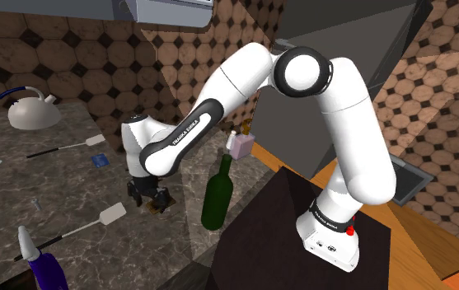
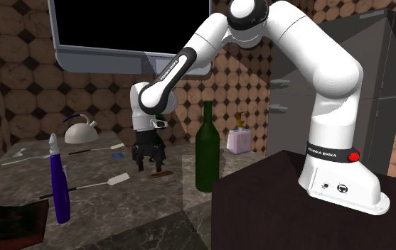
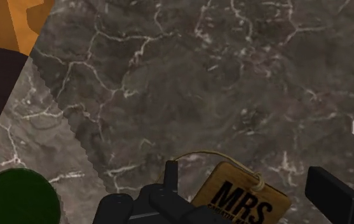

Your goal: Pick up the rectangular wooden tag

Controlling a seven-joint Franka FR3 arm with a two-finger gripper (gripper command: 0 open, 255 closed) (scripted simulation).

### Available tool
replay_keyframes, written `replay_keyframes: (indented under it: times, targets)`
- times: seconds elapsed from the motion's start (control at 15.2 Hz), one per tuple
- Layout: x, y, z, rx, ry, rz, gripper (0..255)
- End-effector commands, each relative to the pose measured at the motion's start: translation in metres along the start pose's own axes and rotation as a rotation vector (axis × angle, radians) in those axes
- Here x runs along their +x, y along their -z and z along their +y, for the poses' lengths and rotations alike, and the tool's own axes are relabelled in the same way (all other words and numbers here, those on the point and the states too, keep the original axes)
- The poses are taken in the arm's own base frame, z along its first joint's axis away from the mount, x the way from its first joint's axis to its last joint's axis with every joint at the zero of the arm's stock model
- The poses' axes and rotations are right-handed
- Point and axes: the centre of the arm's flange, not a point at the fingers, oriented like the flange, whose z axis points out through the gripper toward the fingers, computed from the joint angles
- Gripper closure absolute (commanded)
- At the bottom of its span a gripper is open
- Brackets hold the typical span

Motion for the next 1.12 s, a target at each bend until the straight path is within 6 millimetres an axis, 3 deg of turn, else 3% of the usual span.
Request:
replay_keyframes:
  times: [0.0, 0.33, 0.4, 1.06]
  targets:
    - [0.001, -0.011, -0.002, 0.0, -0.003, 0.0, 0]
    - [0.003, -0.029, -0.006, 0.0, -0.003, 0.0, 0]
    - [0.003, -0.03, -0.006, 0.0, -0.003, 0.0, 255]
    - [0.003, -0.024, -0.005, 0.0, -0.003, 0.0, 255]
